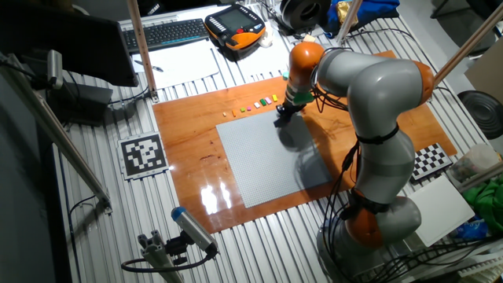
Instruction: Stack small Lego blocks randomly, one at a time
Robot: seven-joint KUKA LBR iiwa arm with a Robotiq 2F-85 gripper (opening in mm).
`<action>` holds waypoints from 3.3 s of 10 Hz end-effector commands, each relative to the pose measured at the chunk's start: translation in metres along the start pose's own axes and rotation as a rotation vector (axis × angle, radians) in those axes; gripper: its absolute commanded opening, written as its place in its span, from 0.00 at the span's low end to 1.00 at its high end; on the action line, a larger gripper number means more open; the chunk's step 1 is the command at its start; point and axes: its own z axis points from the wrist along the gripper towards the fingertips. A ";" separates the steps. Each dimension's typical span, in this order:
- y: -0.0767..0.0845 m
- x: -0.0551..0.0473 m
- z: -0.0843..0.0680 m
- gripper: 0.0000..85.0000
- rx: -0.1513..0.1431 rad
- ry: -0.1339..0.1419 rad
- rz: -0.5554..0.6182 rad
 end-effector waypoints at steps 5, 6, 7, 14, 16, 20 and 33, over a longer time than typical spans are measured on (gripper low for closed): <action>0.002 0.002 0.002 0.00 0.001 -0.003 0.001; 0.002 0.001 0.002 0.00 0.001 -0.003 0.000; 0.001 0.000 0.002 0.00 0.000 -0.003 0.000; 0.004 0.002 0.007 0.00 -0.001 -0.011 -0.006; 0.005 0.003 0.008 0.00 -0.003 -0.006 -0.008; 0.007 0.007 0.008 0.00 -0.002 0.000 -0.006; 0.009 0.004 0.014 0.00 -0.030 0.015 -0.014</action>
